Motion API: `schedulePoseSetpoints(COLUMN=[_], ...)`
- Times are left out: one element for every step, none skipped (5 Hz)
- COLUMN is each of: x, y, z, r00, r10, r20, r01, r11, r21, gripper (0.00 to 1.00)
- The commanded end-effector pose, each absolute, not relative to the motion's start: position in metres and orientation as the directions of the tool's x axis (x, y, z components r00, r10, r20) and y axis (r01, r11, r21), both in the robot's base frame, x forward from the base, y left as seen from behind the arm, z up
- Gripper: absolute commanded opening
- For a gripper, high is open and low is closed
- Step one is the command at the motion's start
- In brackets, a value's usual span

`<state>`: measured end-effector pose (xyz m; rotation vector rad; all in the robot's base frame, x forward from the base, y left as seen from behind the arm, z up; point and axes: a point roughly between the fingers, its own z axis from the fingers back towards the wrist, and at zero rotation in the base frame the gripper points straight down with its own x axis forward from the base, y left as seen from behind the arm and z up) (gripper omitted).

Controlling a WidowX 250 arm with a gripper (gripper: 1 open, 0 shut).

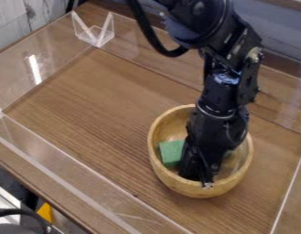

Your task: Remove the green block from inside the brown bowl and put it on the table

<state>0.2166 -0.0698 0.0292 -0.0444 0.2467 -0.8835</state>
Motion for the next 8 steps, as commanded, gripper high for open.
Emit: schedulePoseSetpoints(x=[0.229,0.241,0.251,0.257,0.26,0.25,0.24,0.236], y=[-0.067,-0.063,-0.058,-0.057,-0.059,-0.069,-0.079,-0.083], z=[0.052,0.045,0.037,0.033,0.03,0.029,0.028,0.025], r00=[0.667,0.707,0.746,0.784,0.817,0.816,0.816,0.823], r10=[-0.733,-0.695,-0.653,-0.606,-0.562,-0.563,-0.565,-0.554], r20=[-0.135,-0.133,-0.132,-0.131,-0.129,-0.128,-0.128,-0.129], r01=[0.726,0.687,0.645,0.598,0.554,0.554,0.555,0.544], r11=[0.68,0.719,0.757,0.795,0.827,0.826,0.825,0.833], r21=[-0.103,-0.103,-0.1,-0.097,-0.098,-0.099,-0.102,-0.105], gripper=[0.0,0.0,0.0,0.0,0.0,0.0,0.0,1.0])
